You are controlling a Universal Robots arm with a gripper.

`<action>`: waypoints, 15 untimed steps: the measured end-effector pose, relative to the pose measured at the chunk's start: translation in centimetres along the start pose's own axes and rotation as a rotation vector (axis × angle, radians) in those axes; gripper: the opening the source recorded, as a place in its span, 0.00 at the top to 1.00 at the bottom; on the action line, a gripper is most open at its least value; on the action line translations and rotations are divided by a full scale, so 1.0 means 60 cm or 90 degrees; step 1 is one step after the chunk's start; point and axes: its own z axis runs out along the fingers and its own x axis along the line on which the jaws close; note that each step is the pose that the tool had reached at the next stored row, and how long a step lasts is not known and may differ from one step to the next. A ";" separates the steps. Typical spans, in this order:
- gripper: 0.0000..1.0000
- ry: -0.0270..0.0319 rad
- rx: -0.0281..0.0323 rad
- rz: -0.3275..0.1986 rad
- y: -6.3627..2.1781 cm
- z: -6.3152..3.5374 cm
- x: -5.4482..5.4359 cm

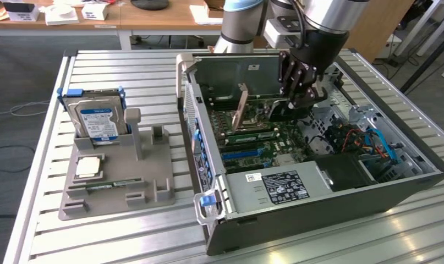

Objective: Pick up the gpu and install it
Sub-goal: 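Insert the gpu into the slot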

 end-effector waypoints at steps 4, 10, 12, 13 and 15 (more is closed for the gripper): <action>0.73 0.0000 0.0000 0.000 0.000 0.005 0.000; 0.73 0.0000 0.0000 0.000 0.000 0.017 0.000; 0.73 0.0000 0.0000 0.000 0.000 0.020 0.000; 0.73 0.0000 0.0000 0.000 0.000 0.021 0.000; 0.73 0.0000 0.0000 0.000 -0.001 0.024 0.000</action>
